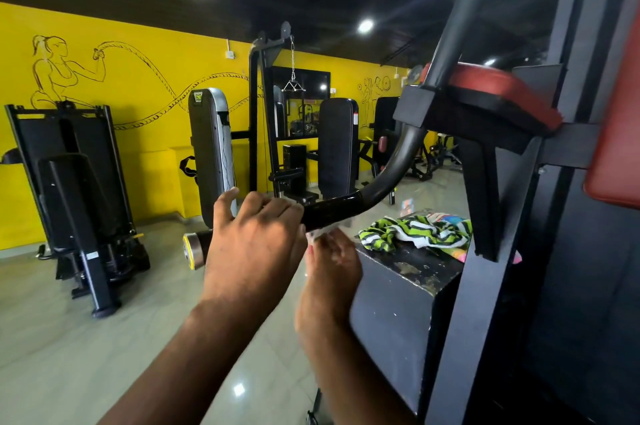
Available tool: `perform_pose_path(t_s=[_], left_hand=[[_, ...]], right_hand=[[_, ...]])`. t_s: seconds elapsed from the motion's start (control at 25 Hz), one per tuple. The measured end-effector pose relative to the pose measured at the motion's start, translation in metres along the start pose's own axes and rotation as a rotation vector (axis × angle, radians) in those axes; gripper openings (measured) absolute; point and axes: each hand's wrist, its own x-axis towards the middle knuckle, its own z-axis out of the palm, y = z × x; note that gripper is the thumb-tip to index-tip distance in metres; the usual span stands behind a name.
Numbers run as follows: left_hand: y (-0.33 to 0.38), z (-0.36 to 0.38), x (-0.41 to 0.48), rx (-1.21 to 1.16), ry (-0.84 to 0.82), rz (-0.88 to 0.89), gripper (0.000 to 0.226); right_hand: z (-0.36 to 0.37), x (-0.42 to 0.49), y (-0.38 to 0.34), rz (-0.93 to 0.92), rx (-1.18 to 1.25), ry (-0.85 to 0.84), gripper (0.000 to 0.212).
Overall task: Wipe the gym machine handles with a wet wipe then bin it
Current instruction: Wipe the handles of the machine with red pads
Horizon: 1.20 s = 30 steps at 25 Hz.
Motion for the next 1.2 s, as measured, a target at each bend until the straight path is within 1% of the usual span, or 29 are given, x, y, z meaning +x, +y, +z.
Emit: perform_pose_path(t_s=[0.12, 0.2, 0.28, 0.32, 0.36, 0.44, 0.56, 0.6, 0.64, 0.68, 0.72, 0.76, 0.8, 0.84, 0.88, 0.92, 0.96, 1.0, 1.08, 1.16, 1.2], left_hand=[[-0.003, -0.001, -0.003, 0.008, -0.009, 0.017, 0.023], [-0.003, -0.003, -0.005, 0.014, -0.013, 0.028, 0.024], [-0.003, -0.004, -0.004, 0.016, -0.024, 0.036, 0.023], [-0.002, -0.005, -0.003, 0.014, -0.029, 0.036, 0.022], [-0.002, -0.004, -0.002, 0.011, -0.033, 0.032, 0.023], [-0.001, -0.003, -0.002, 0.005, -0.034, 0.027, 0.023], [0.001, -0.001, -0.001, 0.005, -0.030, 0.028, 0.023], [0.002, -0.001, 0.000, 0.003, -0.027, 0.027, 0.023], [0.002, 0.000, 0.001, 0.002, -0.025, 0.027, 0.023], [0.003, 0.001, 0.001, 0.003, -0.025, 0.028, 0.023], [0.004, 0.002, 0.002, 0.004, -0.027, 0.028, 0.023], [0.005, 0.003, 0.003, 0.003, -0.029, 0.027, 0.024], [0.006, 0.004, 0.004, 0.003, -0.029, 0.026, 0.024], [0.008, 0.005, 0.004, 0.004, -0.027, 0.024, 0.025], [0.010, 0.006, 0.005, 0.006, -0.025, 0.023, 0.025], [0.011, 0.007, 0.005, 0.005, -0.023, 0.022, 0.025], [0.012, 0.008, 0.006, 0.002, -0.019, 0.018, 0.024], [0.013, 0.009, 0.006, 0.000, -0.015, 0.010, 0.023], [0.016, 0.010, 0.007, 0.004, -0.003, -0.009, 0.020], [0.021, 0.011, 0.008, 0.006, 0.006, -0.018, 0.020], [0.022, 0.011, 0.009, 0.008, 0.009, -0.016, 0.020]], right_hand=[[0.016, 0.005, -0.012, 0.337, 0.449, -0.056, 0.023], [0.019, 0.016, -0.021, 0.433, 0.620, -0.085, 0.025], [0.017, 0.021, -0.026, 0.456, 0.678, -0.116, 0.025], [0.015, 0.024, -0.028, 0.451, 0.680, -0.096, 0.022], [0.012, 0.028, -0.031, 0.445, 0.671, -0.040, 0.019], [0.007, 0.033, -0.040, 0.407, 0.664, 0.047, 0.017], [0.002, 0.037, -0.049, 0.300, 0.663, 0.063, 0.022], [0.001, 0.040, -0.050, 0.248, 0.613, 0.079, 0.022], [-0.001, 0.041, -0.048, 0.172, 0.503, 0.096, 0.025], [-0.004, 0.041, -0.045, 0.066, 0.337, 0.104, 0.028], [-0.007, 0.041, -0.040, -0.087, 0.148, 0.106, 0.029], [-0.013, 0.042, -0.034, -0.295, -0.033, 0.081, 0.026], [-0.020, 0.044, -0.029, -0.554, -0.210, 0.021, 0.022], [-0.030, 0.047, -0.027, -0.823, -0.387, -0.076, 0.017], [-0.040, 0.053, -0.029, -1.044, -0.554, -0.176, 0.015], [-0.047, 0.062, -0.037, -1.200, -0.692, -0.267, 0.017], [-0.053, 0.071, -0.048, -1.302, -0.812, -0.339, 0.019], [-0.054, 0.076, -0.060, -1.367, -0.924, -0.390, 0.022], [-0.049, 0.081, -0.077, -1.410, -1.119, -0.468, 0.026], [-0.044, 0.088, -0.097, -1.463, -1.280, -0.614, 0.034], [-0.042, 0.094, -0.111, -1.536, -1.384, -0.702, 0.037]])
